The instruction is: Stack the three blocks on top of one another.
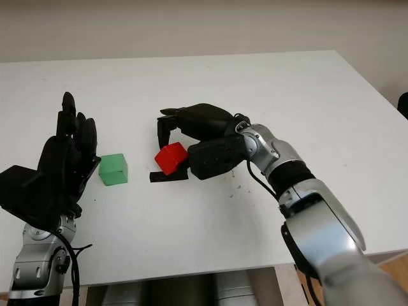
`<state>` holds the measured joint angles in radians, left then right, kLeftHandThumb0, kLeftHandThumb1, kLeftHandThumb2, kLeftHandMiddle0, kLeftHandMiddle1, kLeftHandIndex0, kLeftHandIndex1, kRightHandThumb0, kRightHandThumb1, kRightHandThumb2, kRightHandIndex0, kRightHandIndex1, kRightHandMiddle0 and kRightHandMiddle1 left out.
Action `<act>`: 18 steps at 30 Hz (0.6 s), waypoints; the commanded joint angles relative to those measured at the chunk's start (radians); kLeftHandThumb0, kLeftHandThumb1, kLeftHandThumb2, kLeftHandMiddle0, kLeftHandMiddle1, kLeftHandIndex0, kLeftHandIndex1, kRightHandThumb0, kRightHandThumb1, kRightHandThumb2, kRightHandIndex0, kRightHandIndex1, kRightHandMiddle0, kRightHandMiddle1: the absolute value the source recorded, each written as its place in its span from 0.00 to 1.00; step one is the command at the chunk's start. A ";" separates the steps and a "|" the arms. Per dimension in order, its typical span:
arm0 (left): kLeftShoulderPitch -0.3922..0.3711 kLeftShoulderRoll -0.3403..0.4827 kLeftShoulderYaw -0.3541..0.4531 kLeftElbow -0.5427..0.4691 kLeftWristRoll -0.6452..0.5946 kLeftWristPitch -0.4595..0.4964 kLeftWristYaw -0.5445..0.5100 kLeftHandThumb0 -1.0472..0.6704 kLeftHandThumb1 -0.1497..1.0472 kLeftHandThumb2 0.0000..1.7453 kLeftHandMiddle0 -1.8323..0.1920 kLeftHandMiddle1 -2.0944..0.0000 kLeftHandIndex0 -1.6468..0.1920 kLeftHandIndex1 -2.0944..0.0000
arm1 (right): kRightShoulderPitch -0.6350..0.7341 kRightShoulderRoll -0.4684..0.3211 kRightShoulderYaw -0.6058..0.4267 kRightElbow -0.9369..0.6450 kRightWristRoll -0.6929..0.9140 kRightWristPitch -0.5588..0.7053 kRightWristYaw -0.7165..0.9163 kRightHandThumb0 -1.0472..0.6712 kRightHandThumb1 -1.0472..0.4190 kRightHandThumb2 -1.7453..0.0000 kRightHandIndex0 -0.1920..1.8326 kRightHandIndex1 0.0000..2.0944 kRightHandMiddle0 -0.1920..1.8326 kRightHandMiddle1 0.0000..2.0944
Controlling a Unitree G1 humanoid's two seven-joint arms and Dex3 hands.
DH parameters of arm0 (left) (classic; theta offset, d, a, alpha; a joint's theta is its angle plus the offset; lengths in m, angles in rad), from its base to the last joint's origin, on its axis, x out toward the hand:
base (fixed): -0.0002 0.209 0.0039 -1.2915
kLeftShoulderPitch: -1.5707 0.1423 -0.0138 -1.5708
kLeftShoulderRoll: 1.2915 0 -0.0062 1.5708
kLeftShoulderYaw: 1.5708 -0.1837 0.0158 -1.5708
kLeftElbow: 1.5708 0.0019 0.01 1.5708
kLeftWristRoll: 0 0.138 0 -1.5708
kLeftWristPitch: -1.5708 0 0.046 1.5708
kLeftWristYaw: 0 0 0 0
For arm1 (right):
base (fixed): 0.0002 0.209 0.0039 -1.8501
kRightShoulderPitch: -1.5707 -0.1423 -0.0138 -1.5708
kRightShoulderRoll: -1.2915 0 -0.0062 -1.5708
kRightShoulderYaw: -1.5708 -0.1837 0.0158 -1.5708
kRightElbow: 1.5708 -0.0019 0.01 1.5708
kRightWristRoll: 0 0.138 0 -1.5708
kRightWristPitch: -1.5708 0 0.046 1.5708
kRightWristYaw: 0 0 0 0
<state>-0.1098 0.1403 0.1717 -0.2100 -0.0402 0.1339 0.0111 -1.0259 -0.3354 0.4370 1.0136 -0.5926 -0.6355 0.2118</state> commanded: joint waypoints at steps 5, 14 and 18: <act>-0.013 -0.001 0.003 0.012 -0.005 -0.017 -0.001 0.16 1.00 0.32 1.00 1.00 1.00 1.00 | -0.033 -0.001 -0.001 0.020 0.012 -0.027 0.009 0.34 0.06 0.97 0.17 0.03 0.31 0.66; -0.010 -0.004 -0.001 0.006 -0.001 -0.013 0.004 0.16 1.00 0.32 1.00 1.00 1.00 1.00 | -0.044 -0.001 0.008 0.044 0.005 -0.070 0.015 0.32 0.06 0.97 0.17 0.03 0.32 0.68; -0.008 -0.003 -0.003 0.006 -0.001 -0.019 0.001 0.16 1.00 0.32 1.00 1.00 1.00 1.00 | -0.047 0.001 0.012 0.052 0.001 -0.078 0.017 0.31 0.06 0.97 0.17 0.02 0.31 0.68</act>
<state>-0.1099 0.1400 0.1713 -0.2037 -0.0411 0.1231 0.0114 -1.0400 -0.3352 0.4455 1.0585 -0.5898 -0.7023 0.2278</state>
